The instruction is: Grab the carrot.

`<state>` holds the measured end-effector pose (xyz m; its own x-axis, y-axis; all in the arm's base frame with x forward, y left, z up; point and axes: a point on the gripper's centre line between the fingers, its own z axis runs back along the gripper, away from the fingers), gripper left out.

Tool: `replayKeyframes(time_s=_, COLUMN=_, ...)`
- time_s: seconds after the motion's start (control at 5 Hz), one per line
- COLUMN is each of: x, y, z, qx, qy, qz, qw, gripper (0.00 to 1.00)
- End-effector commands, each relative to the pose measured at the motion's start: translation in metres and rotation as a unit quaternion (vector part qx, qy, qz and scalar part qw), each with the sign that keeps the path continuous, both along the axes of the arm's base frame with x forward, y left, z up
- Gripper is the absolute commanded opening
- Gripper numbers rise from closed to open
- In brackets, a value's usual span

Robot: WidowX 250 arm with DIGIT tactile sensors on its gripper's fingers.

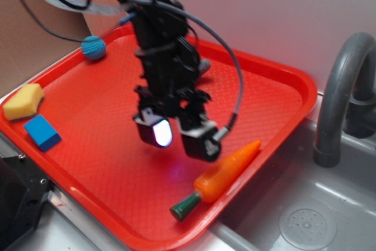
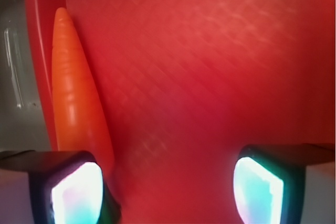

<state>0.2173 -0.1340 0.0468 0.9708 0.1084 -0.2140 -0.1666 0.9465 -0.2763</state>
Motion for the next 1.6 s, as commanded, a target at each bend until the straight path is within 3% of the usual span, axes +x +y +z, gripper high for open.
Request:
replayKeyframes(time_s=0.0, x=-0.003, y=-0.06, z=0.008, qx=-0.065, qy=-0.042, qz=-0.076, qw=0.994, gripper=1.0)
replayKeyframes(time_s=0.2, x=-0.004, y=-0.066, z=0.003, qx=-0.046, qy=-0.036, qz=-0.08, qw=0.995, gripper=1.0)
replayKeyframes(time_s=0.4, x=-0.006, y=-0.062, z=-0.007, qx=-0.019, qy=-0.023, qz=-0.086, qw=0.996, gripper=0.66)
replayKeyframes(time_s=0.6, x=-0.005, y=-0.049, z=-0.014, qx=0.005, qy=-0.021, qz=-0.083, qw=0.996, gripper=0.0)
replayKeyframes(time_s=0.8, x=-0.006, y=-0.038, z=-0.01, qx=0.024, qy=-0.022, qz=-0.085, qw=0.996, gripper=0.0)
replayKeyframes(time_s=1.0, x=-0.007, y=-0.005, z=0.041, qx=0.095, qy=-0.063, qz=-0.056, qw=0.992, gripper=0.0)
replayKeyframes(time_s=1.2, x=-0.017, y=0.035, z=0.095, qx=0.175, qy=-0.083, qz=0.02, qw=0.981, gripper=0.0)
replayKeyframes(time_s=1.4, x=-0.031, y=0.081, z=0.139, qx=0.202, qy=-0.078, qz=0.082, qw=0.973, gripper=0.0)
